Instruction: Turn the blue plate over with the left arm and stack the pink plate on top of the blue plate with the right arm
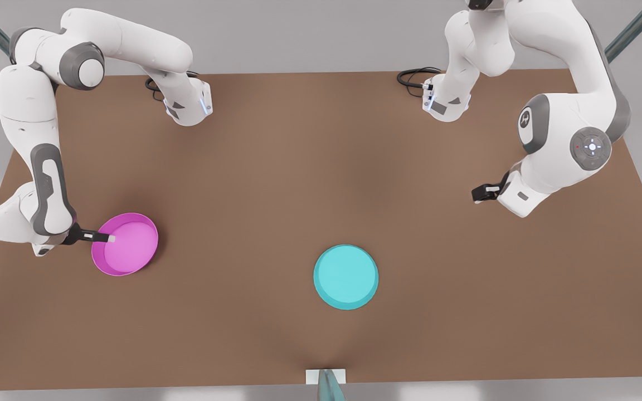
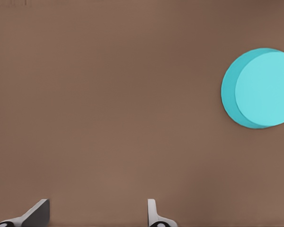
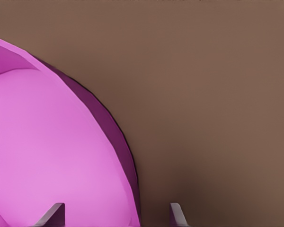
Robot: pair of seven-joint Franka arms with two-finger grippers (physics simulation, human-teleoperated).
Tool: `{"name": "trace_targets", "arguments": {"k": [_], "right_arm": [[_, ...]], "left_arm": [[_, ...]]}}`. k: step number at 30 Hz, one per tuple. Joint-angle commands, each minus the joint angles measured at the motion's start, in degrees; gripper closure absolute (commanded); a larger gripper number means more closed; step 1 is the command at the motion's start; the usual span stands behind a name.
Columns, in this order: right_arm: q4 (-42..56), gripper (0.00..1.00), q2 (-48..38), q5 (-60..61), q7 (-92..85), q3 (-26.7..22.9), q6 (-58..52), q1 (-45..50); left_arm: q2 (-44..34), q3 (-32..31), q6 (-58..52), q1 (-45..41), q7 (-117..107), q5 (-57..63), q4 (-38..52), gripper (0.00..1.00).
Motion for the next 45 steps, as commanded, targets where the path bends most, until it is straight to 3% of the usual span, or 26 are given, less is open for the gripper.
{"name": "trace_targets", "arguments": {"k": [1, 6, 8, 13, 18, 20, 25, 31, 36, 45], "right_arm": [[0.08, 0.21, -0.06, 0.18, -2.65, -0.08, -0.37, -0.10], [0.69, 0.71, -0.14, 0.18, -2.65, -0.08, -1.51, -0.10], [0.52, 0.79, -0.06, 0.09, -3.09, -0.08, -1.95, -0.54], [3.94, 0.79, -0.85, 1.85, -2.74, 0.09, -9.77, 0.25], [7.20, 0.79, -1.02, 3.52, 7.89, 6.77, -15.13, 2.89], [8.43, 0.79, -1.11, 5.72, 14.92, 6.95, -15.13, 8.16], [13.44, 0.79, 0.03, 9.50, 36.80, 6.86, -11.53, 24.06], [24.50, 0.79, 9.43, 9.15, 58.51, 6.86, -3.00, 36.99], [34.09, 0.79, 15.94, 9.06, 72.13, 6.86, -2.30, 41.47], [36.73, 0.79, 15.67, 9.32, 76.18, 10.82, -0.90, 45.16]], "left_arm": [[-0.12, 0.17, -0.09, 0.01, 6.67, 0.04, 0.05, 0.00], [0.23, 0.17, -0.09, 0.09, 7.02, 0.04, 0.05, 0.00], [0.23, 0.26, -0.09, 0.09, 7.02, 0.04, 0.05, 0.00], [0.15, 0.70, -0.18, 0.01, 7.11, 0.04, 0.05, 0.00], [1.29, 1.05, -1.32, 0.89, 6.58, -0.67, 2.51, 0.00], [1.46, 1.40, -1.41, 1.24, 7.02, -0.23, 2.78, 0.00], [2.34, 1.40, -2.38, 1.24, 7.02, -0.84, 3.04, 0.00], [2.25, 1.32, -2.55, 1.24, 7.02, -0.93, 3.04, 0.00], [2.34, 1.32, -2.64, 1.15, 6.76, -0.93, 3.04, 0.00], [2.17, 1.32, -2.99, 1.24, 6.58, -1.02, 4.45, 0.00]]}}
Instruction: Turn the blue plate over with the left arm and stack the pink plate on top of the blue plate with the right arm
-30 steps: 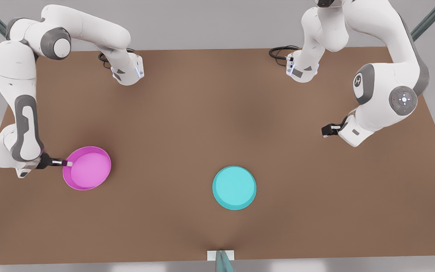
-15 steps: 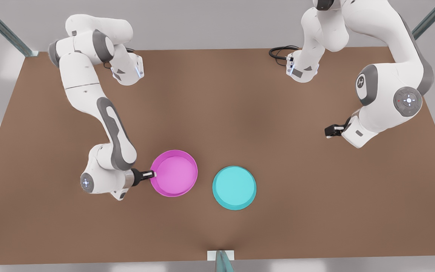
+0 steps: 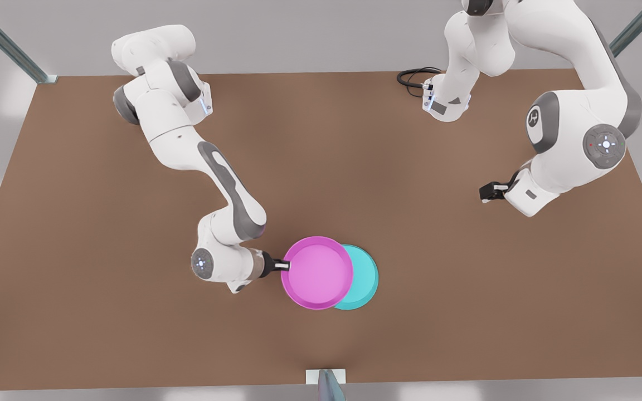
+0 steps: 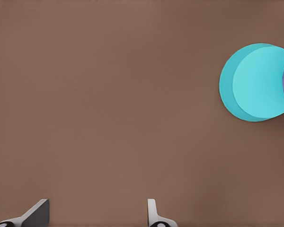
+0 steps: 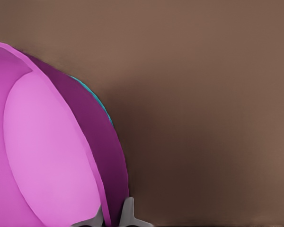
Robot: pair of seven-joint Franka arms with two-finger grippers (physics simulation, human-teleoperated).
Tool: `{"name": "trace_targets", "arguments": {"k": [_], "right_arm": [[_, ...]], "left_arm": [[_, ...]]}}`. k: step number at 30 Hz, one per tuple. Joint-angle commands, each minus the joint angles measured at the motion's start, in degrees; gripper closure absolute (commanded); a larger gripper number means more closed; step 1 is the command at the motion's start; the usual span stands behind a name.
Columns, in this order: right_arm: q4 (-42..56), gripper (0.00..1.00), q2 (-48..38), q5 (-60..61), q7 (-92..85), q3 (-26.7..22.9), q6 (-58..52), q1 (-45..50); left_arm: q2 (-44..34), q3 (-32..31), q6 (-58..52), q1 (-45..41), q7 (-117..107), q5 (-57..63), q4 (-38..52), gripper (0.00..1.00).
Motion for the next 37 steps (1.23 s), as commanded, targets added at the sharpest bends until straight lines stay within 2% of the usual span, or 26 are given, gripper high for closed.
{"name": "trace_targets", "arguments": {"k": [1, 10, 11, 17, 19, 21, 23, 25, 26, 27, 29, 31, 37], "right_arm": [[0.12, 0.79, 0.13, -0.36, 27.76, 0.17, 2.37, 1.25], [6.36, 0.79, 5.84, -0.27, 30.40, 0.17, 6.42, 5.38], [6.27, 0.00, 5.84, -0.45, 30.31, 0.08, 6.33, 5.47], [6.89, 0.00, 5.05, -0.80, 29.43, -0.45, 5.28, 5.74], [6.19, 0.00, 1.72, -0.62, 27.51, -0.45, -0.17, 1.71], [3.99, 0.00, -3.47, -0.54, 16.61, -0.19, -16.33, -7.70], [3.99, 0.00, -4.97, -1.06, 1.06, -0.36, -34.97, -21.41], [6.53, 0.00, -6.54, -13.09, -20.12, -0.63, -53.59, -34.15], [8.38, 0.00, -14.09, -25.04, -34.88, -0.28, -58.36, -39.26], [8.21, 0.00, -21.39, -32.16, -42.72, -0.10, -58.01, -39.53], [1.62, 0.00, -36.86, -40.00, -42.73, -0.71, -55.46, -32.85], [-12.00, 0.00, -49.70, -40.44, -42.82, -0.80, -43.16, -32.67], [-15.88, 0.00, -51.20, -40.17, -42.55, -0.80, -41.75, -32.76]], "left_arm": [[-0.22, 0.13, -0.31, 0.04, 0.31, 0.13, 0.13, 0.00], [0.39, 0.05, -5.50, 0.13, 0.48, -0.04, 5.40, 0.00], [0.22, 0.13, -5.67, 0.13, 0.31, 0.13, 5.66, 0.00], [0.66, -0.31, -17.80, 0.04, 0.83, -2.77, 7.59, 0.00], [0.48, -0.04, -17.89, 0.04, 0.83, -3.12, 9.62, 0.00], [1.18, 0.57, -17.89, 0.74, 0.83, -3.56, 9.53, 0.00], [1.53, 0.57, -17.01, 3.03, 0.92, -5.32, 9.53, 0.00], [1.62, 0.49, -17.37, 3.38, 0.92, -5.49, 9.27, 0.00], [1.88, 0.49, -17.01, 4.17, 2.41, -5.67, 9.09, 0.00], [3.29, 0.49, -16.93, 4.53, 4.79, -5.58, 9.09, 0.00], [3.73, 0.49, -17.36, 4.70, 4.96, -5.93, 9.09, 0.00], [3.47, 0.49, -17.45, 4.88, 4.88, -5.93, 9.09, 0.00], [3.56, 0.49, -19.91, 4.88, 4.79, -6.02, 9.09, 0.00]]}}
